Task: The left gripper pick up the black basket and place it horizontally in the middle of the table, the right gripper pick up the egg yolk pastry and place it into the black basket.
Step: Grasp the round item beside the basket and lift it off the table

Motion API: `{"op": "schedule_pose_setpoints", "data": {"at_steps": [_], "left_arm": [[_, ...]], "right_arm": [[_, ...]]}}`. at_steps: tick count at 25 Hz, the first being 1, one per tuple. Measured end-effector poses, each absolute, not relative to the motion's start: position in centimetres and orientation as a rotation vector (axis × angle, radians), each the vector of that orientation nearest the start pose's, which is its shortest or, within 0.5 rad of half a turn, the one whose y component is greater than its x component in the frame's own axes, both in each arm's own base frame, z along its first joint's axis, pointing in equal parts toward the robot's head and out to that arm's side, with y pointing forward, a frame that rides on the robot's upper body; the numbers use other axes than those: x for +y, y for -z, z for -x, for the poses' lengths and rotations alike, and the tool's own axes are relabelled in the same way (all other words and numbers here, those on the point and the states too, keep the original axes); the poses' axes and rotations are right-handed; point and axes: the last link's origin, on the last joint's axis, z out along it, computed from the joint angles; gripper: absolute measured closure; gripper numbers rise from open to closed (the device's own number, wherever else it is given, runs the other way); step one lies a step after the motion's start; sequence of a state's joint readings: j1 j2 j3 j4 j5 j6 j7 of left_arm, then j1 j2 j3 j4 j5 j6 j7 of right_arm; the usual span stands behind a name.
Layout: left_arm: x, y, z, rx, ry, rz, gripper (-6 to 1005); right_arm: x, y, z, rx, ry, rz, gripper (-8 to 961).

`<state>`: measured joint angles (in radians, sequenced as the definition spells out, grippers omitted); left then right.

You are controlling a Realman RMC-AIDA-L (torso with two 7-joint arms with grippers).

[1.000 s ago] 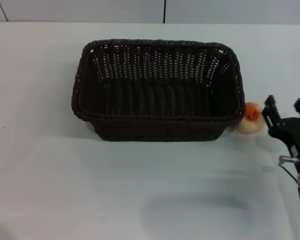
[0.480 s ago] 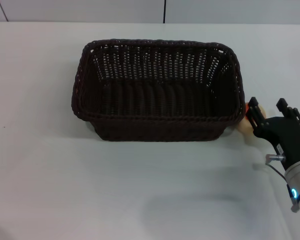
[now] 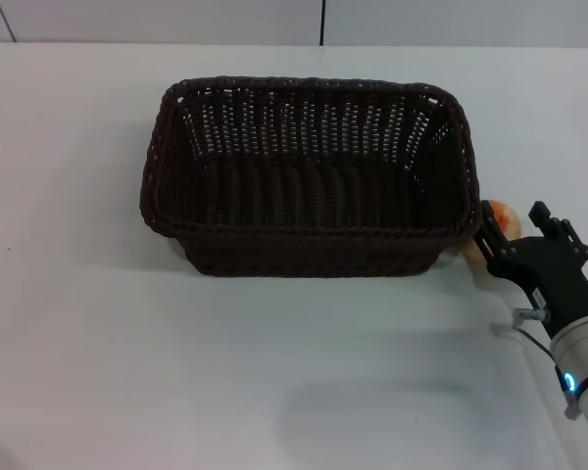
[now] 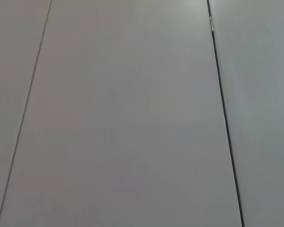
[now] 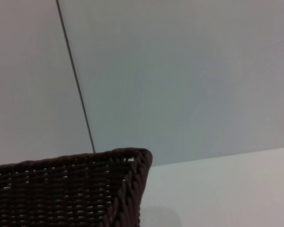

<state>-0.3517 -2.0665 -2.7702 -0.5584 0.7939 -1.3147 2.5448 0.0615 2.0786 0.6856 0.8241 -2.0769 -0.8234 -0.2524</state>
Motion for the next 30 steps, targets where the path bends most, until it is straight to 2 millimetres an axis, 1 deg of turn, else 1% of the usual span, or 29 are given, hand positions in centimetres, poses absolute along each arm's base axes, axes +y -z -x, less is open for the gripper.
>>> {"op": "schedule_pose_setpoints", "data": {"at_steps": [11, 15, 29, 30], "left_arm": [[30.9, -18.7, 35.5, -0.23, 0.86, 1.143, 588], [30.6, -18.7, 35.4, -0.224, 0.876, 1.144, 588], [30.2, -18.8, 35.4, -0.219, 0.896, 1.136, 588], [30.2, -18.8, 35.4, -0.218, 0.898, 1.133, 588]], "right_arm": [[26.1, 9.4, -29.3, 0.888, -0.631, 1.656, 273], [26.5, 10.0, -29.3, 0.905, -0.636, 1.696, 273], [26.6, 10.3, -29.4, 0.912, -0.635, 1.709, 273], [26.6, 10.3, -29.4, 0.912, -0.635, 1.709, 305]]}}
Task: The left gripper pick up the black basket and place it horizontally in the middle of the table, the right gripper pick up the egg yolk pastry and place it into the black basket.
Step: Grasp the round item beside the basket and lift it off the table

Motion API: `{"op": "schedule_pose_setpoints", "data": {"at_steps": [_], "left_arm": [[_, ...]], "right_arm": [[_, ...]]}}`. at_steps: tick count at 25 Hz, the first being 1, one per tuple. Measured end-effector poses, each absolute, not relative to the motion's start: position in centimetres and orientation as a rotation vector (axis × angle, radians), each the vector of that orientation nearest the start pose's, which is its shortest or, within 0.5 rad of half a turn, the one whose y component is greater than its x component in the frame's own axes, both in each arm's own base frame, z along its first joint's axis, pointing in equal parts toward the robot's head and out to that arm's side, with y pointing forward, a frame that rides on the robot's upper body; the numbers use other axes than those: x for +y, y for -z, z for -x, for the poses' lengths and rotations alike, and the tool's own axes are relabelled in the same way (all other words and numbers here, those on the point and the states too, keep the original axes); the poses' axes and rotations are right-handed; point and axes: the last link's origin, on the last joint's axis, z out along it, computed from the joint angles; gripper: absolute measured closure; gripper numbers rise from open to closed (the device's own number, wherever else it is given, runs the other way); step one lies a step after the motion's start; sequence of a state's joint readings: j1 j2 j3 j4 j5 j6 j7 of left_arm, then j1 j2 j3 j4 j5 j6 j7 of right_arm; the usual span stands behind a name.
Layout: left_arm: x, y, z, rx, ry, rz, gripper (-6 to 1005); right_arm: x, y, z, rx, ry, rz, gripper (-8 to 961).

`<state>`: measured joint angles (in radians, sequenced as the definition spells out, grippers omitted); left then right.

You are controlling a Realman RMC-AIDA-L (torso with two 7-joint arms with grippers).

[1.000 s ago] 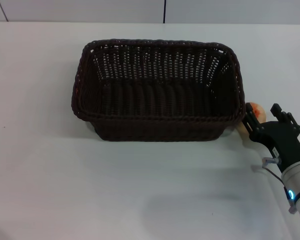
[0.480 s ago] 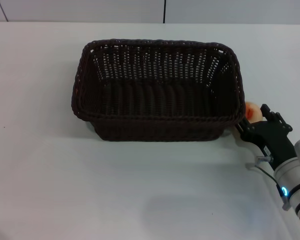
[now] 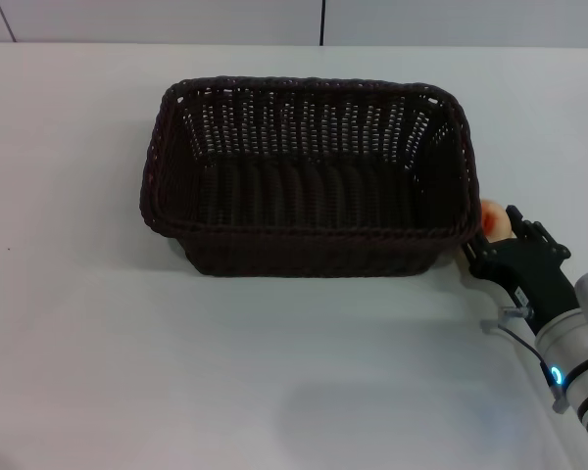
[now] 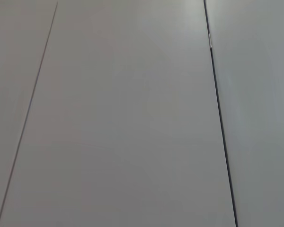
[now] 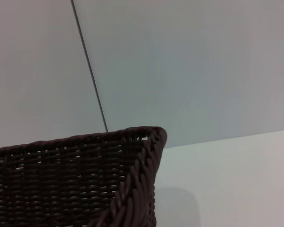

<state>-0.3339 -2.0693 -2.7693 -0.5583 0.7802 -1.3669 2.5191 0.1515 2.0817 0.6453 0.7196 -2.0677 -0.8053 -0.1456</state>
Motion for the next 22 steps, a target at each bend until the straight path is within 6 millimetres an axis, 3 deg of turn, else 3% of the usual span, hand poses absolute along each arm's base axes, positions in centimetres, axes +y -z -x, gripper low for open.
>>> {"op": "schedule_pose_setpoints", "data": {"at_steps": [10, 19, 22], "left_arm": [[30.1, -18.9, 35.3, -0.207, 0.911, 1.126, 591], [29.9, -19.0, 35.3, -0.205, 0.908, 1.126, 592], [29.8, -19.0, 35.4, -0.205, 0.906, 1.126, 592]], "right_arm": [[26.7, 10.2, -29.6, 0.923, -0.627, 1.702, 660], [26.7, 9.4, -30.0, 0.92, -0.643, 1.644, 739], [26.5, 8.3, -30.0, 0.875, -0.68, 1.587, 771]]}}
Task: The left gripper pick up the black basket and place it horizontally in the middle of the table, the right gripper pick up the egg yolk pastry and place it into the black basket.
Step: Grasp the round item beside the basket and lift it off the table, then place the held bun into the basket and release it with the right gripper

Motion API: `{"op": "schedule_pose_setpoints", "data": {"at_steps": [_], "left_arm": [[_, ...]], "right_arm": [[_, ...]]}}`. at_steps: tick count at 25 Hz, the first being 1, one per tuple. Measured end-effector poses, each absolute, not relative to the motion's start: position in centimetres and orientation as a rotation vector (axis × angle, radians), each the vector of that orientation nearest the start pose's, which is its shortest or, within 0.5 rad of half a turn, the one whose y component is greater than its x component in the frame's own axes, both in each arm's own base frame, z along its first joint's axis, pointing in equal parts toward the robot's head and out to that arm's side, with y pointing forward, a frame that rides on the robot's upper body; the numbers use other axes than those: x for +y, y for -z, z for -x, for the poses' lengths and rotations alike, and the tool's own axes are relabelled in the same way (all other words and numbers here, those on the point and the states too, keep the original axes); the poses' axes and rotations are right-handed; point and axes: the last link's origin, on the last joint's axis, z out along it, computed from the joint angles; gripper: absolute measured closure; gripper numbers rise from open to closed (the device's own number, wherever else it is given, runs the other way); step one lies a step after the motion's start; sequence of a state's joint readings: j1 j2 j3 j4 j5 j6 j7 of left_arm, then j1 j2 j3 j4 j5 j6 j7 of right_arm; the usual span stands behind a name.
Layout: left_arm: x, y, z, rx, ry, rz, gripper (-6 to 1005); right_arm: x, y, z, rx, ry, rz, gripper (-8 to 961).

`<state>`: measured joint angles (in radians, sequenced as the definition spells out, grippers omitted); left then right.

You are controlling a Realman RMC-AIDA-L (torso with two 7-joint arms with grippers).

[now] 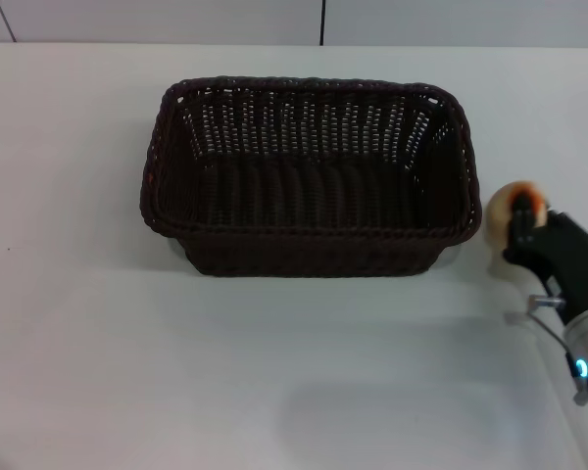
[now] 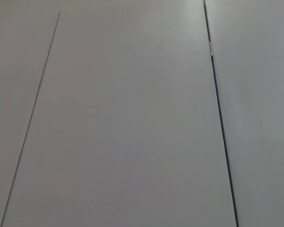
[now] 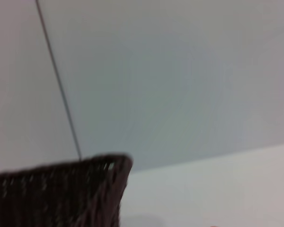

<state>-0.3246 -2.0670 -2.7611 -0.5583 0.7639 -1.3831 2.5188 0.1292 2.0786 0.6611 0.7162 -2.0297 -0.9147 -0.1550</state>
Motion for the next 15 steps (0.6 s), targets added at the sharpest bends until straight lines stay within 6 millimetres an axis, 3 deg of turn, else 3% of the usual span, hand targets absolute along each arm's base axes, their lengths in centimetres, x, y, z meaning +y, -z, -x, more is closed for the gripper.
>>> {"op": "schedule_pose_setpoints", "data": {"at_steps": [7, 15], "left_arm": [[29.7, -19.1, 35.5, -0.203, 0.903, 1.125, 592], [29.5, -19.3, 35.6, -0.205, 0.906, 1.122, 592]], "right_arm": [[26.6, 6.3, -29.3, 0.755, -0.733, 1.5, 837], [27.3, 3.5, -25.8, 0.539, -0.751, 1.4, 881]]}}
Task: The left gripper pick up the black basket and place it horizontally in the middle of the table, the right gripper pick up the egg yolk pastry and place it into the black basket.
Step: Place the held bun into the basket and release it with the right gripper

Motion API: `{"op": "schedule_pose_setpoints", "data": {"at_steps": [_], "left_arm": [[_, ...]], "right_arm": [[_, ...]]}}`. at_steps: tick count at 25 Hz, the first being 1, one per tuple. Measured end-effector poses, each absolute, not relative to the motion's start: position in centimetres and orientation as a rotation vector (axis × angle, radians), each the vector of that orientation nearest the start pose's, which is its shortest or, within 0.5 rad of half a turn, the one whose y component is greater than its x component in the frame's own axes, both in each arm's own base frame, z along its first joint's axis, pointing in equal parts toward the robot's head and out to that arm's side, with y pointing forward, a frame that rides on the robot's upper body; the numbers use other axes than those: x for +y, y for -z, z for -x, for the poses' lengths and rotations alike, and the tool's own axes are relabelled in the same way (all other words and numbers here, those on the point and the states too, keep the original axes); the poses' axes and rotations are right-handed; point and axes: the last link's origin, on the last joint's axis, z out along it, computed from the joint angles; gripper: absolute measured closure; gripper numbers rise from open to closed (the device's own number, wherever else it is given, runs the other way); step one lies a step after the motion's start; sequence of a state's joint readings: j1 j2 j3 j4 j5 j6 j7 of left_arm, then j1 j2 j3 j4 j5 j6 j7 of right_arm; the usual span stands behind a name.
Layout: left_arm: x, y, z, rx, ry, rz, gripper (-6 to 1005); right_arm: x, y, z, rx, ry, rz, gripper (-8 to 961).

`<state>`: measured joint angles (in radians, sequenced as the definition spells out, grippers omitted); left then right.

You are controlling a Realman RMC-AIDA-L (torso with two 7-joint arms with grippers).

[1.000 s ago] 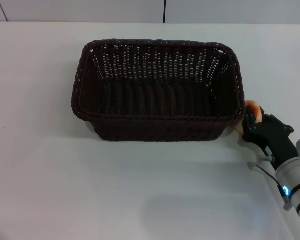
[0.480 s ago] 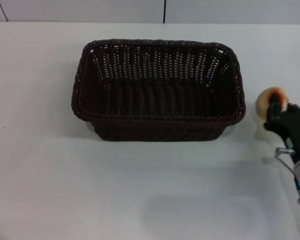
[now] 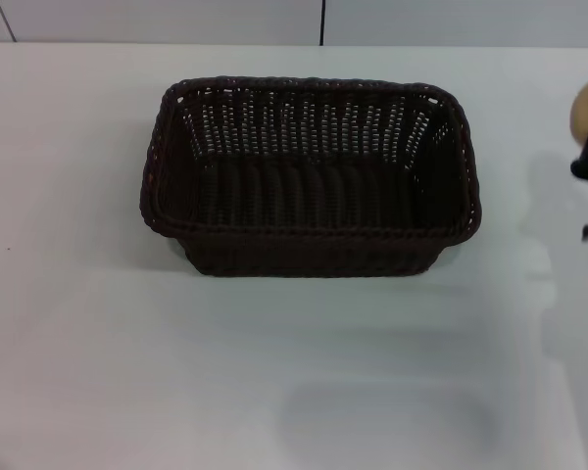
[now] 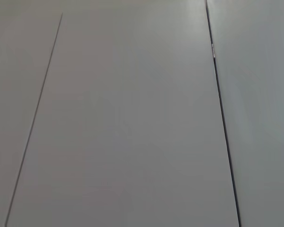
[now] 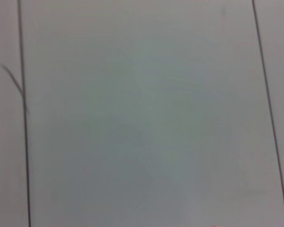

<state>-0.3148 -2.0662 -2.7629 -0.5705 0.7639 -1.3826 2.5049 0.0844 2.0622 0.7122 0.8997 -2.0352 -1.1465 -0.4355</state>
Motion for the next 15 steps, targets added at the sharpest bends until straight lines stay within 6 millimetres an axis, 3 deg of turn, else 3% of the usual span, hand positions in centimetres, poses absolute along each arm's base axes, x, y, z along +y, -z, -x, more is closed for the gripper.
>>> {"op": "schedule_pose_setpoints", "data": {"at_steps": [5, 11, 15], "left_arm": [[29.4, -19.4, 35.6, -0.207, 0.904, 1.12, 592], [29.4, -19.4, 35.7, -0.206, 0.904, 1.118, 592], [29.4, -19.4, 35.7, -0.206, 0.904, 1.118, 592]], "right_arm": [[28.7, 3.9, -22.6, 0.438, -0.775, 1.497, 883], [30.5, 6.3, -18.5, 0.355, -0.828, 1.661, 885], [30.8, 7.7, -17.0, 0.356, -0.844, 1.735, 886]]}}
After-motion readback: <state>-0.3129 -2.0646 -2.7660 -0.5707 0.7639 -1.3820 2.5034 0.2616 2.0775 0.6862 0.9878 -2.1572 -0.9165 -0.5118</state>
